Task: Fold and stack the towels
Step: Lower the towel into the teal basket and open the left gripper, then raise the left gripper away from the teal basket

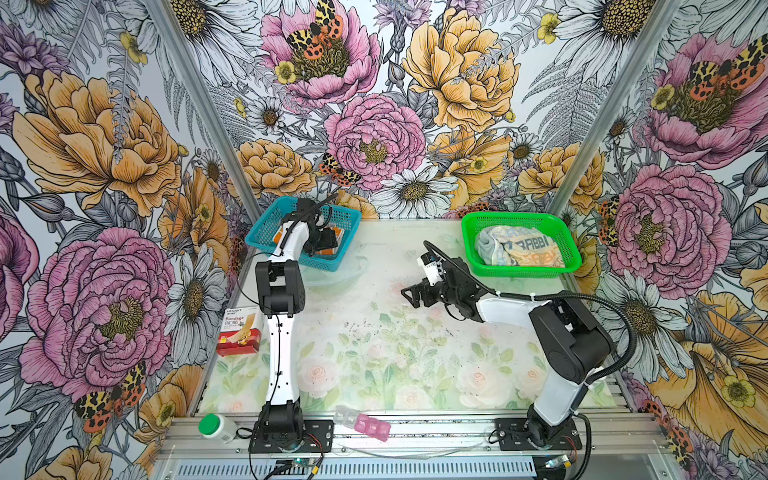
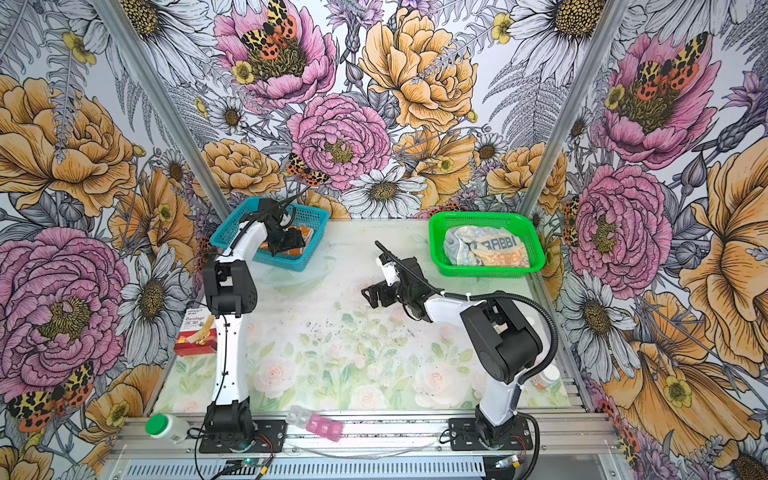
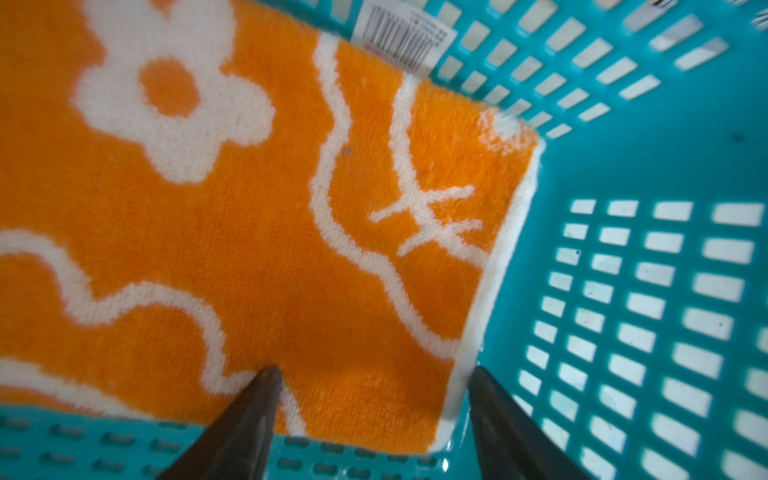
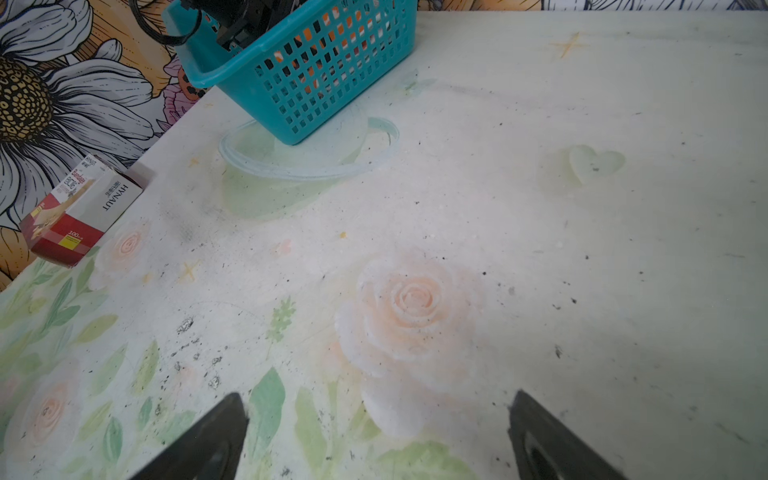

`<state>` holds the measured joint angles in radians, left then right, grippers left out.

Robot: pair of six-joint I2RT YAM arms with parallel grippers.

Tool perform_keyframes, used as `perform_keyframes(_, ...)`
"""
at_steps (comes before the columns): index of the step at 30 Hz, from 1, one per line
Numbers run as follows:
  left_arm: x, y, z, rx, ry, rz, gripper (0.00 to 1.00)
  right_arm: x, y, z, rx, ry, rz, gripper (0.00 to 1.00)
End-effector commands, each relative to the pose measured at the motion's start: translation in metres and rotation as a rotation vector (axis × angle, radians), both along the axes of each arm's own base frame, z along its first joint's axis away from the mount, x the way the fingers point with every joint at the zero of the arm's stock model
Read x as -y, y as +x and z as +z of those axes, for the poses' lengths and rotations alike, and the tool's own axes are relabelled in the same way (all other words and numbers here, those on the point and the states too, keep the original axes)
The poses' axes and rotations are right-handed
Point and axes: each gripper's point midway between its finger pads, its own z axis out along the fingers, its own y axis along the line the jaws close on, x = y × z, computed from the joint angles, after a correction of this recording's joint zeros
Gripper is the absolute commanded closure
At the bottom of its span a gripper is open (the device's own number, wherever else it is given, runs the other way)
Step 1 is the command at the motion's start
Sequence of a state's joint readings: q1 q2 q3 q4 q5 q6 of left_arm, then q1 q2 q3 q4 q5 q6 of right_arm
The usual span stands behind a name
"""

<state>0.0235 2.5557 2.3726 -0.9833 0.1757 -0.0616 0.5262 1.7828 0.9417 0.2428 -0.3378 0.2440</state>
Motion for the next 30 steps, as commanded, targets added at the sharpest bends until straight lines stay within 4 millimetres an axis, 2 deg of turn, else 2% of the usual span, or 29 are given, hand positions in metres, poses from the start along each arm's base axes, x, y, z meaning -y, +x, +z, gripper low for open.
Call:
perform_keyframes(1,-0.009,0.002,0.066,0.115,0.153,0.008,0.18,-0.008,0.005,0.006,0.029,-0.006,0.015,0.01)
perform_keyframes(5,-0.012,-0.001,0.117,0.203,0.25,0.031,0.12,-0.003,0.006,0.009,0.047,-0.017,-0.005,0.01)
perform_keyframes(6,-0.01,-0.005,0.133,0.235,0.275,0.042,0.03,0.001,0.006,0.012,0.06,-0.017,-0.019,0.01)
perform_keyframes(9,0.009,-0.02,0.181,0.346,0.333,0.021,0.01,0.016,0.008,0.028,0.114,0.023,-0.065,0.01)
perform_keyframes(12,0.044,-0.052,0.226,0.463,0.314,-0.025,0.01,0.043,0.015,0.045,0.138,0.104,-0.145,0.0)
perform_keyframes(15,0.085,-0.101,0.269,0.587,0.232,-0.119,0.01,0.079,0.027,0.06,0.093,0.108,-0.265,0.0)
perform_keyframes(16,0.099,-0.118,0.274,0.613,0.203,-0.158,0.01,0.09,0.028,0.066,0.079,0.098,-0.298,0.0)
perform_keyframes(19,0.145,-0.168,0.28,0.677,0.106,-0.351,0.01,0.132,0.027,0.08,0.046,0.013,-0.451,0.0)
perform_keyframes(21,0.178,-0.203,0.273,0.69,0.06,-0.532,0.01,0.17,0.027,0.091,0.027,-0.038,-0.572,0.01)
perform_keyframes(24,0.23,-0.255,0.252,0.733,-0.012,-0.855,0.01,0.226,0.029,0.107,-0.022,0.005,-0.721,0.0)
perform_keyframes(27,0.264,-0.272,0.235,0.778,-0.178,-0.94,0.01,0.278,0.037,0.111,-0.072,0.05,-0.847,0.0)
perform_keyframes(30,0.287,-0.279,0.226,0.742,-0.225,-0.983,0.01,0.312,0.053,0.101,-0.125,0.05,-0.913,0.01)
